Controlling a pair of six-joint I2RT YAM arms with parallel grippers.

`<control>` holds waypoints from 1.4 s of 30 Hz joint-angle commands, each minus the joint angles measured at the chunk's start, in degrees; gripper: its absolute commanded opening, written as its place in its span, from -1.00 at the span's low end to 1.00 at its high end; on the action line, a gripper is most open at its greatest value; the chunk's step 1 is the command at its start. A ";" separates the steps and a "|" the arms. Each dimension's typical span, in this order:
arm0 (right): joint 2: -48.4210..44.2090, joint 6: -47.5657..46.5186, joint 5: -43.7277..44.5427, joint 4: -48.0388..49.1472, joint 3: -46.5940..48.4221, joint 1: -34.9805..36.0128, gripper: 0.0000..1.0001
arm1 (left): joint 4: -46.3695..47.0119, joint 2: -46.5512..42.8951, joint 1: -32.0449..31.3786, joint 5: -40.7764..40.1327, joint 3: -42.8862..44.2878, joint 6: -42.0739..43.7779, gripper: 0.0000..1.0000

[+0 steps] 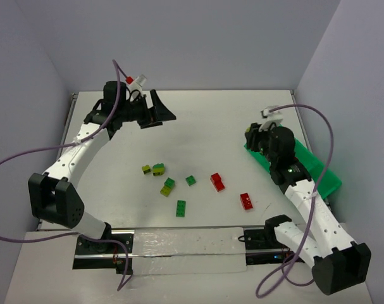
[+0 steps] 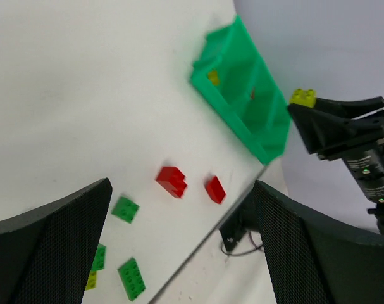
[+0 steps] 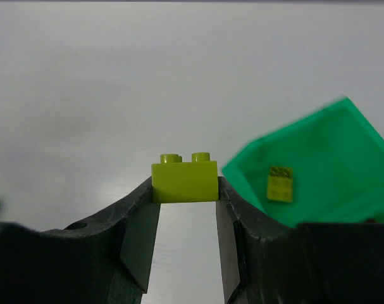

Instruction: Sort the legos into containers by color

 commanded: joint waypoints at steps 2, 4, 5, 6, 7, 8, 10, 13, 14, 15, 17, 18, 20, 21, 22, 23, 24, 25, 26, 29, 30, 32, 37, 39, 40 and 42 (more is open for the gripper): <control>7.23 20.08 5.39 -6.26 3.09 -11.01 -0.89 | -3.30 -3.02 -0.43 -5.52 -1.60 1.77 0.99; 10.63 22.02 5.70 -7.05 4.43 -13.49 -0.90 | -3.05 -3.46 -0.43 -5.57 -2.29 1.59 0.99; 13.09 22.25 6.35 -7.15 5.42 -14.28 -0.90 | -2.92 -3.75 -0.43 -5.59 -2.87 1.55 0.99; 15.58 22.38 7.12 -7.12 6.40 -14.54 -0.89 | -2.83 -4.05 -0.43 -5.55 -3.37 1.55 0.99; 16.89 22.31 8.00 -7.18 7.76 -14.62 -0.84 | -2.82 -4.23 -0.43 -5.31 -3.63 1.55 0.99; 18.15 22.30 8.95 -7.10 8.47 -14.63 -0.81 | -2.75 -4.42 -0.43 -5.23 -3.80 1.57 0.99; 20.67 22.16 10.68 -6.91 9.69 -14.79 -0.73 | -2.94 -4.73 -0.43 -5.15 -4.09 1.72 0.99; 24.07 21.71 12.17 -6.83 11.35 -15.21 -0.58 | -3.42 -5.06 -0.43 -5.24 -4.22 2.03 0.99; 25.25 21.60 12.68 -6.62 12.11 -15.32 -0.40 | -3.57 -5.17 -0.43 -5.26 -4.22 2.29 0.99; 25.59 21.60 13.40 -6.45 12.36 -15.32 -0.19 | -3.75 -5.17 -0.43 -5.32 -4.19 2.45 0.99; 26.46 21.54 14.00 -6.31 13.09 -15.39 0.37 | -4.08 -5.24 -0.43 -5.46 -4.00 2.78 0.99; 26.92 21.54 14.22 -6.34 13.41 -15.41 0.53 | -4.20 -5.23 -0.43 -5.50 -3.90 2.89 0.99; 27.35 21.45 14.19 -6.40 13.95 -15.38 0.63 | -4.35 -5.15 -0.43 -5.50 -3.73 2.98 0.99; 27.35 21.19 14.02 -6.40 14.34 -15.34 0.64 | -4.39 -5.10 -0.43 -5.50 -3.64 3.02 0.99; 27.31 21.08 13.94 -6.55 14.66 -15.32 0.64 | -4.51 -5.04 -0.43 -5.55 -3.55 3.09 0.99; 27.27 20.98 13.94 -6.66 14.93 -15.32 0.65 | -4.59 -5.00 -0.43 -5.68 -3.42 3.13 0.99; 26.90 20.60 13.91 -6.79 15.20 -15.29 0.65 | -4.71 -4.94 -0.43 -5.91 -3.16 3.22 0.99; 26.25 20.05 13.85 -7.01 15.47 -15.23 0.65 | -4.93 -4.83 -0.43 -6.19 -2.83 3.39 0.99; 25.37 19.42 13.61 -7.32 15.67 -15.05 0.64 | -5.18 -4.88 -0.43 -6.63 -2.57 3.45 0.99; 21.75 17.54 12.55 -8.45 16.07 -13.72 0.61 | -5.75 -5.16 -0.43 -7.96 -1.97 3.91 0.99; 20.56 16.97 11.72 -8.87 16.02 -12.48 0.59 | -5.95 -5.32 -0.43 -8.48 -1.86 4.07 0.99; 17.34 15.70 8.42 -9.11 15.29 -8.34 0.57 | -6.20 -5.43 -0.43 -9.52 -1.65 4.28 0.99; 14.00 12.56 5.68 -11.40 11.72 6.62 0.51 | -6.78 -5.61 -0.43 -12.35 -1.40 4.36 0.99; 13.56 16.63 7.16 -12.29 8.84 11.96 0.52 | -7.05 -5.79 -0.43 -13.75 -1.40 4.62 0.99; 13.38 18.40 6.91 -13.24 7.77 12.96 0.52 | -7.13 -5.70 -0.43 -14.02 -1.32 4.71 0.99; 13.21 22.01 3.99 -13.78 5.49 14.04 0.50 | -7.48 -5.70 -0.43 -14.72 -1.03 4.91 0.99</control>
